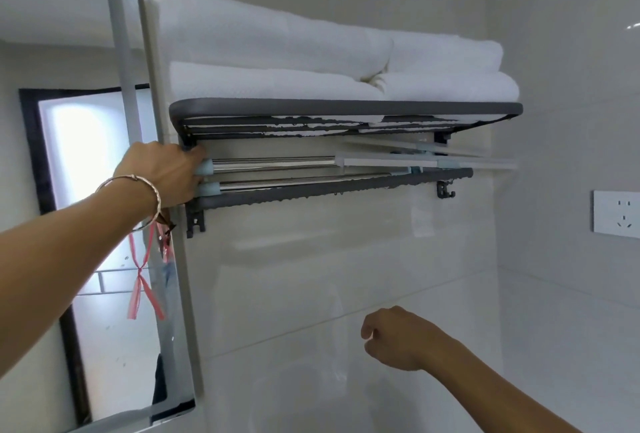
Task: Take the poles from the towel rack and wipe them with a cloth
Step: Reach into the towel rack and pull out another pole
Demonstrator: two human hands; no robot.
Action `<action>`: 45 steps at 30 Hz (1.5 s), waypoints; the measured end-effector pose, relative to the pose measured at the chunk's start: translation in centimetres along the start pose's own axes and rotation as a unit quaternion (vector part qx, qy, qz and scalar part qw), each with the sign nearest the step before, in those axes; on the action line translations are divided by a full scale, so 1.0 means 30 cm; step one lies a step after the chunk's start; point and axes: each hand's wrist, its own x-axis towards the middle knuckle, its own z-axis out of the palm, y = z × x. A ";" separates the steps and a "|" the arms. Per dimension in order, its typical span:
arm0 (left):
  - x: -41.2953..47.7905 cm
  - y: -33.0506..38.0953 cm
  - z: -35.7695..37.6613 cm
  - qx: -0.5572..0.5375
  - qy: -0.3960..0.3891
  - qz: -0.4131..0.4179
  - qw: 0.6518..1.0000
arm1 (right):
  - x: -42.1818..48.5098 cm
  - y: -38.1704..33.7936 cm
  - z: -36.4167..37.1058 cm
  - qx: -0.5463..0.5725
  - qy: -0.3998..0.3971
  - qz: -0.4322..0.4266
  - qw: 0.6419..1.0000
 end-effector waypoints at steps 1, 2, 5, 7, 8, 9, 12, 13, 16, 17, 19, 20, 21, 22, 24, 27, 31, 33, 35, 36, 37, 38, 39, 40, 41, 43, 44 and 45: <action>0.003 0.000 -0.002 -0.015 -0.009 0.003 1.000 | 0.000 -0.001 0.003 0.001 0.001 -0.001 1.000; 0.006 -0.001 -0.005 -0.036 -0.025 0.000 0.999 | 0.000 -0.001 0.005 0.001 0.002 -0.003 1.000; 0.016 -0.020 -0.019 -0.085 -0.064 -0.008 0.994 | 0.003 0.002 0.013 0.005 -0.003 0.000 1.000; 0.017 -0.021 -0.017 -0.099 -0.093 0.003 0.991 | 0.006 0.004 0.015 0.005 -0.007 0.003 1.000; 0.015 -0.017 -0.018 -0.119 -0.104 0.020 0.987 | 0.007 0.003 0.018 0.006 -0.008 0.005 1.000; 0.012 -0.009 -0.023 -0.138 -0.122 0.033 0.982 | 0.010 0.003 0.021 0.007 -0.009 0.005 1.000; 0.019 0.006 -0.036 -0.133 -0.140 0.036 0.980 | 0.018 0.001 0.032 0.009 -0.016 0.001 1.000; 0.022 0.008 -0.042 -0.141 -0.144 0.025 0.979 | 0.021 0.001 0.034 0.009 -0.018 0.000 1.000; 0.031 0.007 -0.038 -0.185 -0.146 0.018 0.972 | 0.030 -0.005 0.035 0.009 -0.018 -0.002 1.000; 0.029 0.011 -0.031 -0.205 -0.147 0.019 0.968 | 0.032 -0.009 0.032 0.005 -0.014 -0.004 1.000; 0.030 0.022 -0.013 -0.232 -0.140 0.017 0.962 | 0.040 -0.018 0.011 0.003 0.006 -0.011 1.000; 0.031 0.025 -0.010 -0.234 -0.137 0.012 0.963 | 0.048 -0.022 -0.009 0.002 0.024 -0.019 1.000; 0.033 0.024 -0.011 -0.241 -0.136 0.005 0.961 | 0.059 -0.026 -0.036 0.001 0.048 -0.028 0.998; 0.037 0.019 -0.013 -0.248 -0.136 -0.005 0.959 | 0.069 -0.034 -0.072 0.001 0.073 -0.036 0.997; 0.039 0.013 -0.025 -0.248 -0.136 -0.019 0.959 | 0.086 -0.056 -0.161 0.008 0.130 -0.047 0.990; 0.037 0.003 -0.026 -0.263 -0.158 -0.025 0.951 | 0.106 -0.109 -0.313 0.006 0.235 -0.078 0.969; 0.027 0.003 -0.023 -0.275 -0.200 -0.040 0.940 | 0.149 -0.177 -0.490 -0.015 0.343 -0.103 0.933; 0.022 0.008 -0.034 -0.264 -0.205 -0.052 0.941 | 0.189 -0.194 -0.553 -0.032 0.337 -0.094 0.936; 0.016 0.017 -0.053 -0.279 -0.201 -0.060 0.937 | 0.231 -0.206 -0.593 -0.038 0.308 -0.075 0.948; 0.014 0.019 -0.058 -0.282 -0.199 -0.058 0.937 | 0.250 -0.212 -0.606 -0.038 0.293 -0.063 0.953; 0.014 0.018 -0.059 -0.279 -0.199 -0.052 0.938 | 0.272 -0.218 -0.617 -0.037 0.280 -0.052 0.958; 0.016 0.017 -0.057 -0.268 -0.203 -0.045 0.941 | 0.290 -0.224 -0.625 -0.038 0.272 -0.038 0.961; 0.021 0.013 -0.051 -0.253 -0.210 -0.036 0.944 | 0.312 -0.227 -0.631 -0.035 0.268 -0.022 0.963; 0.025 0.011 -0.046 -0.241 -0.215 -0.029 0.946 | 0.331 -0.227 -0.637 -0.027 0.269 -0.007 0.963; 0.028 0.009 -0.041 -0.238 -0.218 -0.027 0.946 | 0.353 -0.221 -0.641 -0.010 0.273 0.010 0.962; 0.031 0.009 -0.034 -0.238 -0.218 -0.026 0.946 | 0.383 -0.206 -0.645 0.030 0.281 0.034 0.959; 0.032 0.009 -0.033 -0.238 -0.216 -0.024 0.947 | 0.391 -0.198 -0.644 0.044 0.283 0.040 0.957; 0.033 0.009 -0.029 -0.239 -0.216 -0.022 0.947 | 0.398 -0.189 -0.645 0.050 0.284 0.042 0.957</action>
